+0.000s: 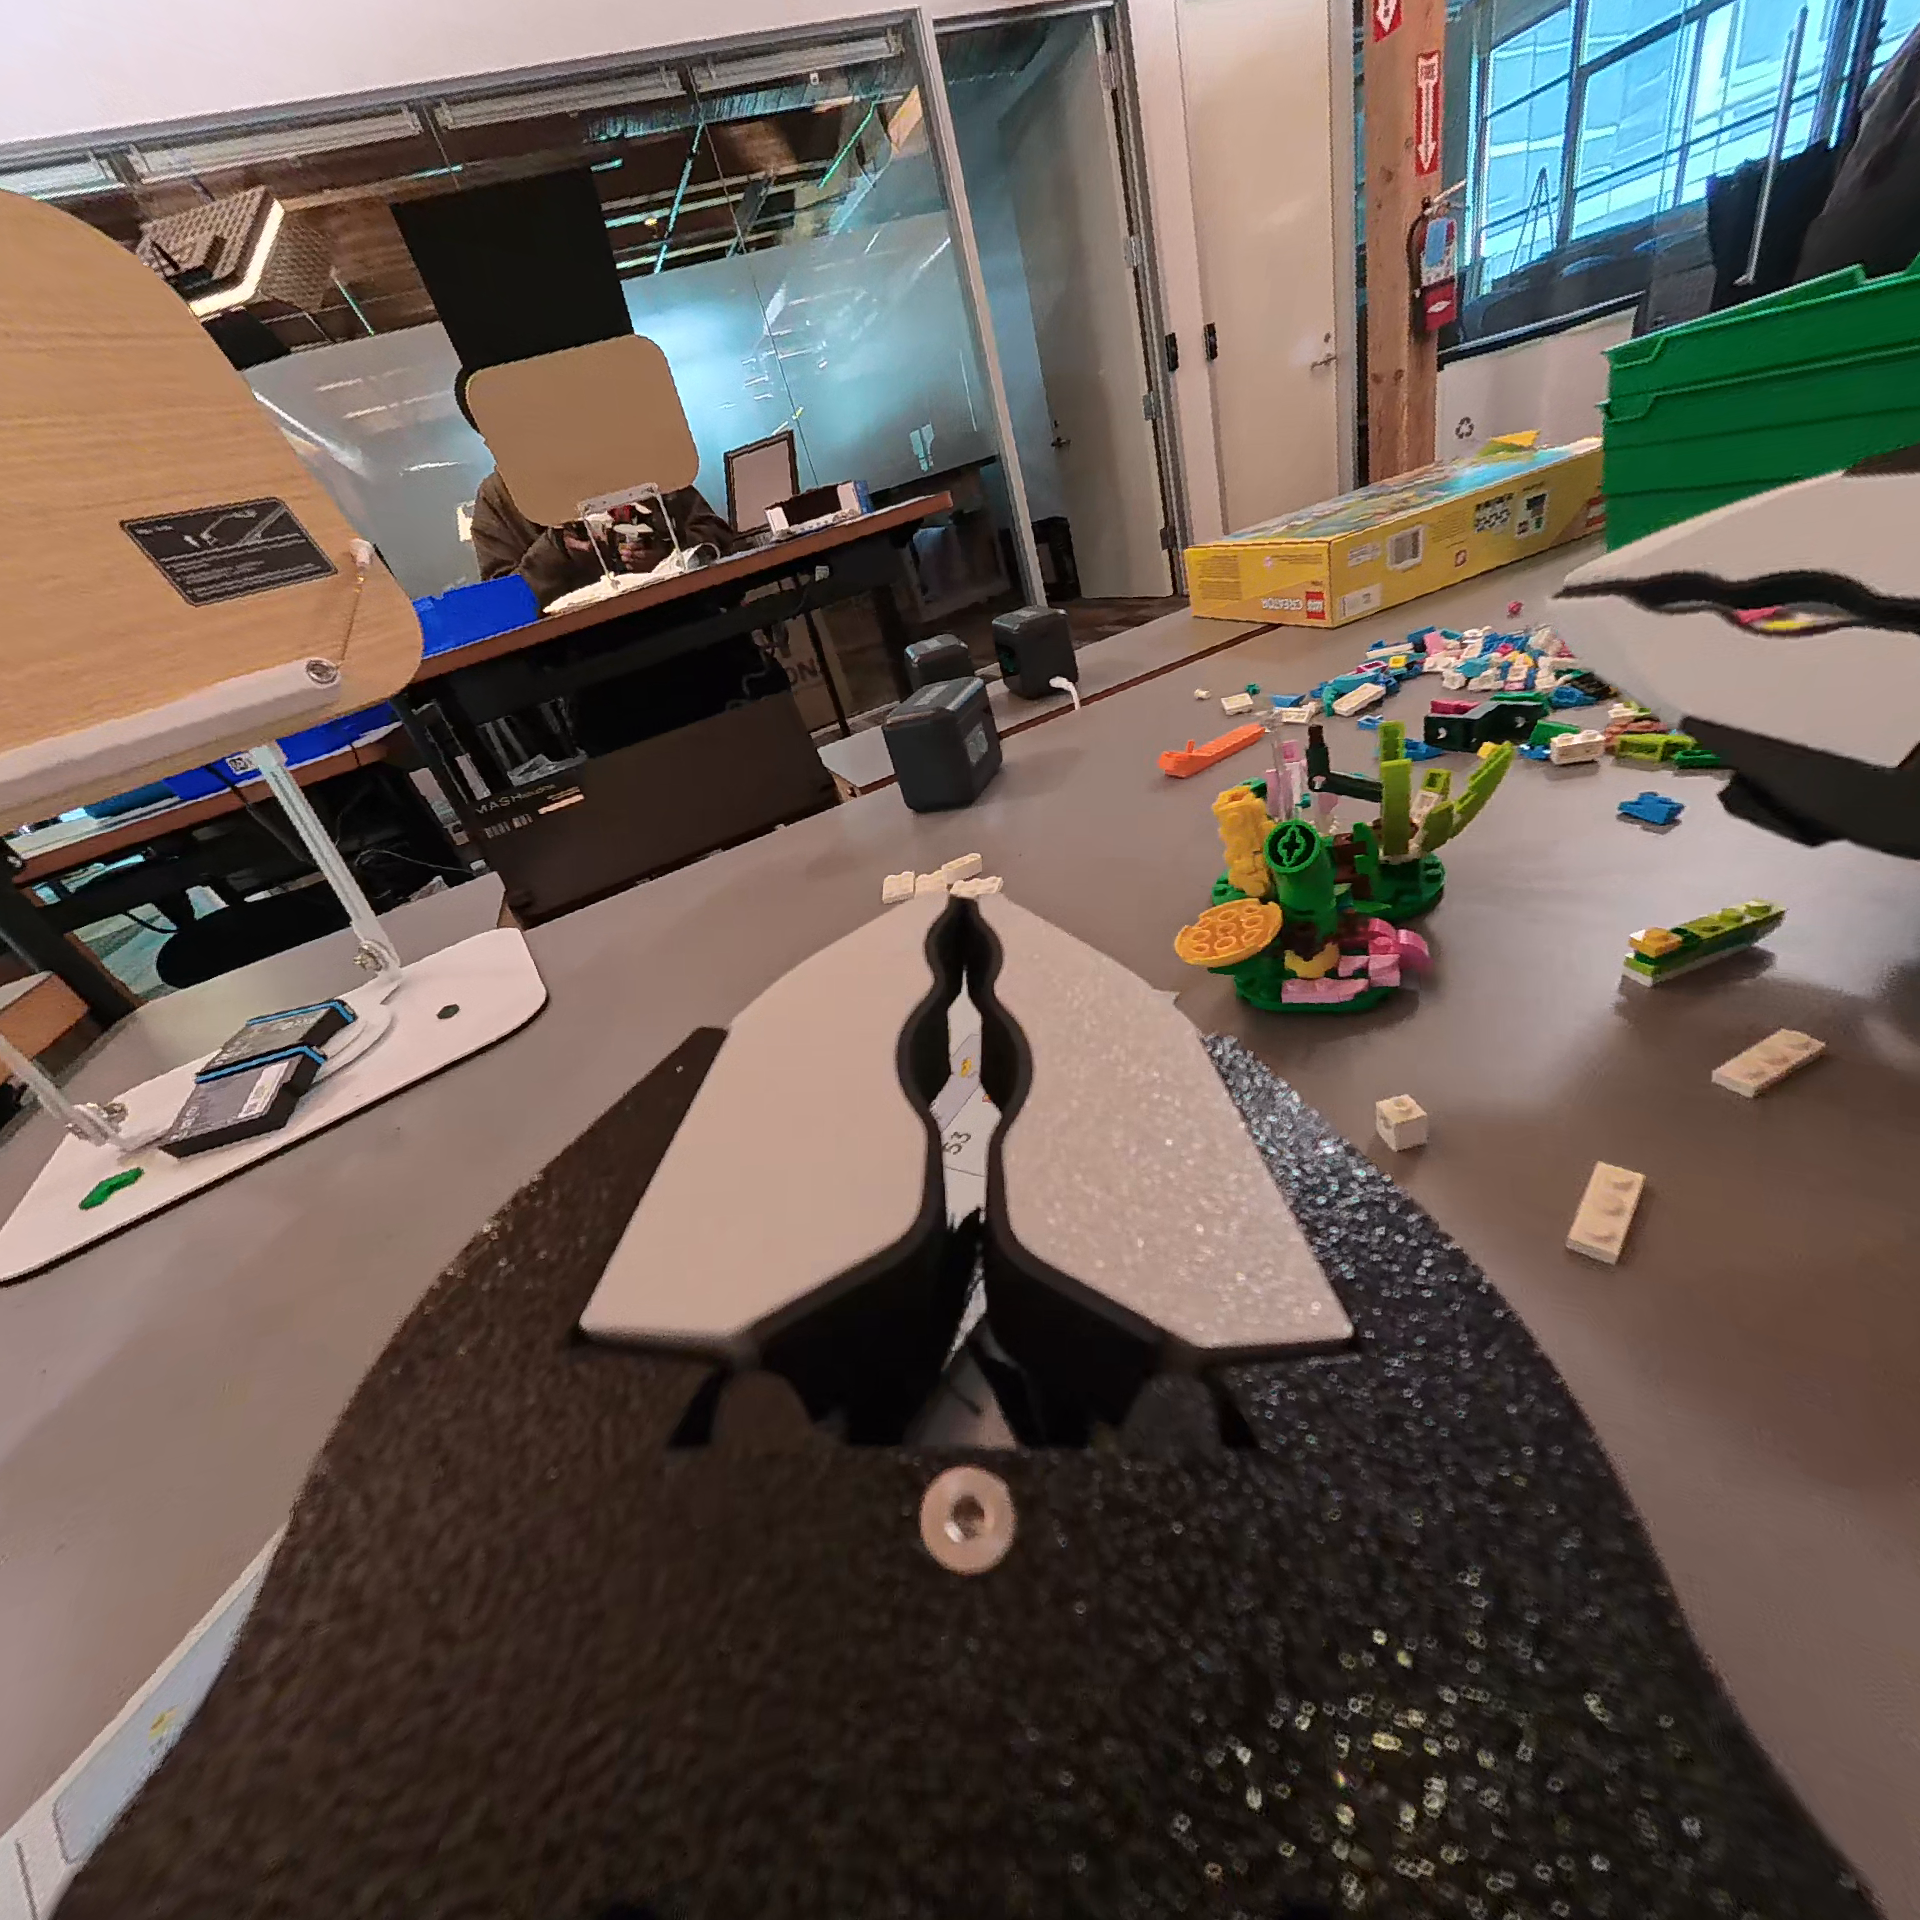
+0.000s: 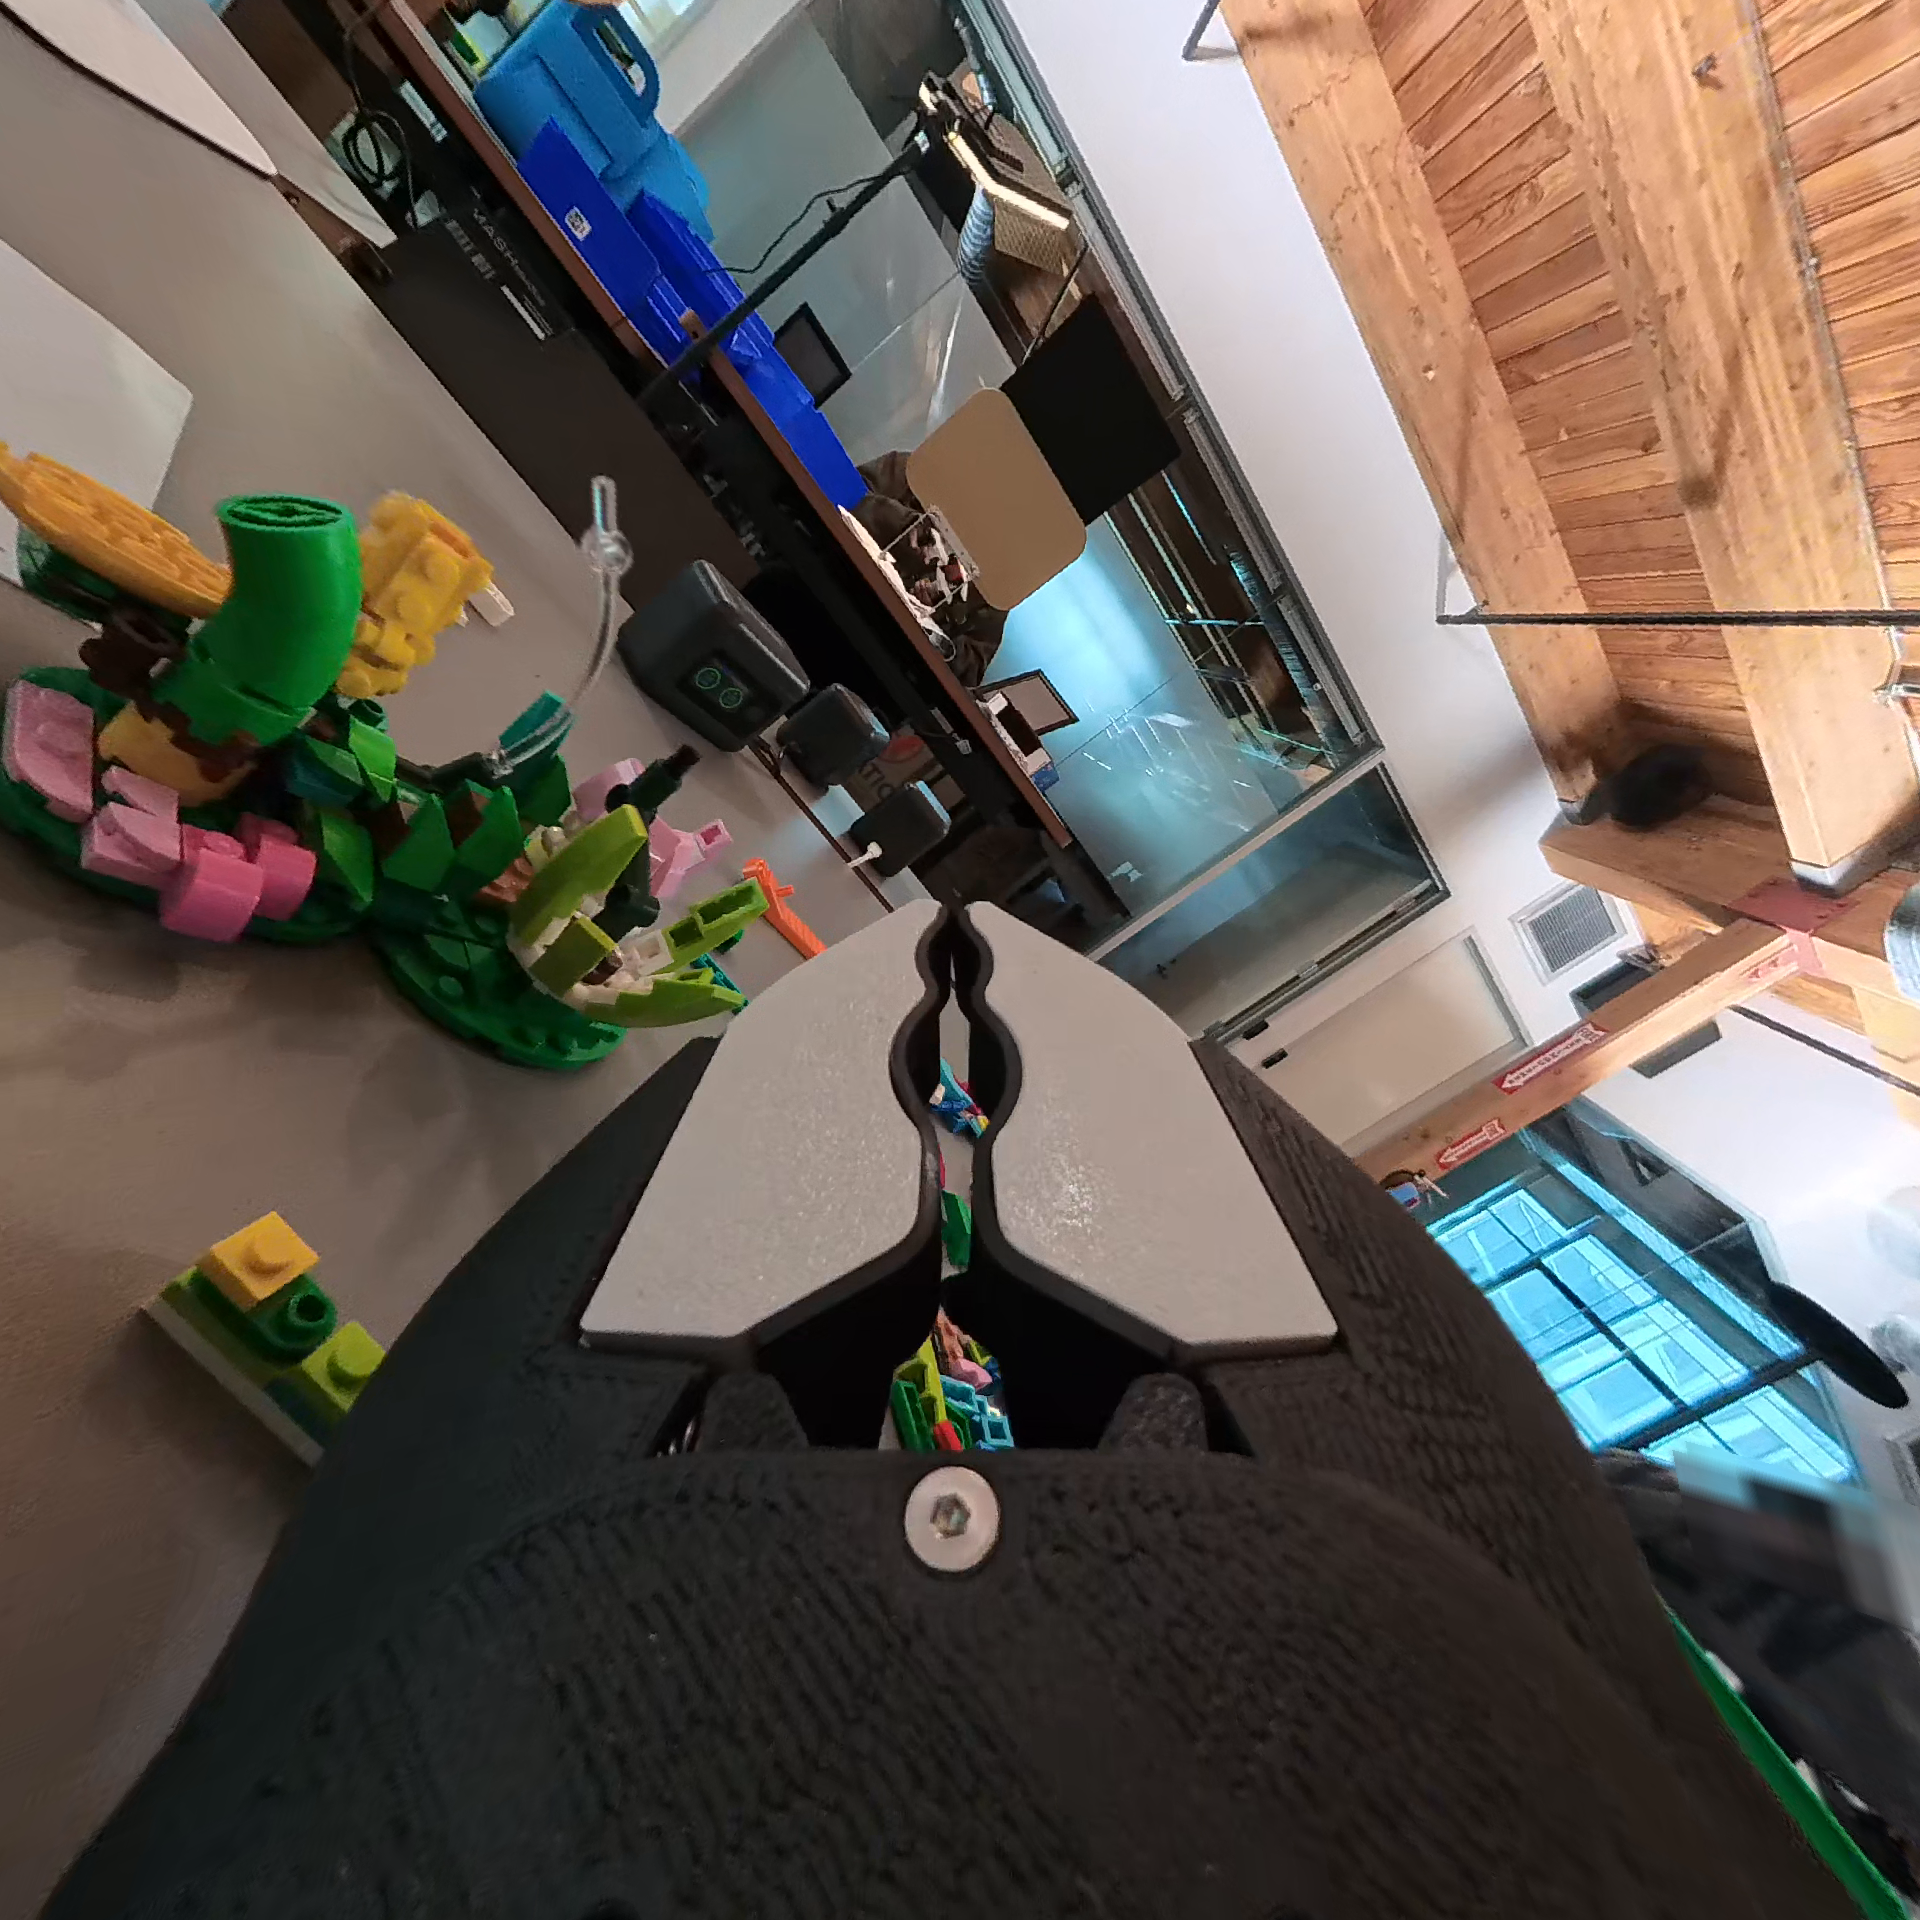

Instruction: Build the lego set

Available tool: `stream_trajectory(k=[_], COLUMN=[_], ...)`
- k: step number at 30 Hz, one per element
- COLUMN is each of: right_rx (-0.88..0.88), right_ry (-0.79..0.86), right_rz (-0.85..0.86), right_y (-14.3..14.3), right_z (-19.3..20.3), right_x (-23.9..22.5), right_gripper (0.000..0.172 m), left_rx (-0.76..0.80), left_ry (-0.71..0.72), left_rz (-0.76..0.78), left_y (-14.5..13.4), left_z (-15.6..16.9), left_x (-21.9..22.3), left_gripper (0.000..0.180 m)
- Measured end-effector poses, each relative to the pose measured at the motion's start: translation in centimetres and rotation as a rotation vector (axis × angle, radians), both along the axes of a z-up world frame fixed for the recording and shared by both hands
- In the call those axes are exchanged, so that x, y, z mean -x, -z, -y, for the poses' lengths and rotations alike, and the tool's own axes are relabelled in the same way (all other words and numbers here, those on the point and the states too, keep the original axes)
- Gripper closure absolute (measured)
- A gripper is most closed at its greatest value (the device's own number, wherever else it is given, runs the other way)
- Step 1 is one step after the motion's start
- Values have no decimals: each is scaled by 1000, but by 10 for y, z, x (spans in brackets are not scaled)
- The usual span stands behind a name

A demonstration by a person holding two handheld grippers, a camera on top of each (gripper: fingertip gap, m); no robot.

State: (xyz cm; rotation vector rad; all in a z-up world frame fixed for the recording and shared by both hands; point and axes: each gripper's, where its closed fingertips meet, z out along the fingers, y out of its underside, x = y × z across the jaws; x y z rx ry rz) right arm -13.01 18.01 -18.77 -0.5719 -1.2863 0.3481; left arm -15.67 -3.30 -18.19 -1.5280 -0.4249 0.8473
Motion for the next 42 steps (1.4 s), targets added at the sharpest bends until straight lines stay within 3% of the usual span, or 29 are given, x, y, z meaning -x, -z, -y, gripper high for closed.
stream_trajectory(k=[8,42], right_rx=[-94,-107], right_ry=[-5,-11], right_rz=[20,48], right_y=[5,10], right_z=[9,9], right_x=[3,5], right_gripper=[172,172], left_rx=[-5,33], left_ry=[8,13], left_rz=[-1,-6], left_y=[0,3], left_z=[-1,-5], left_x=[-2,-3], left_gripper=[180,180])
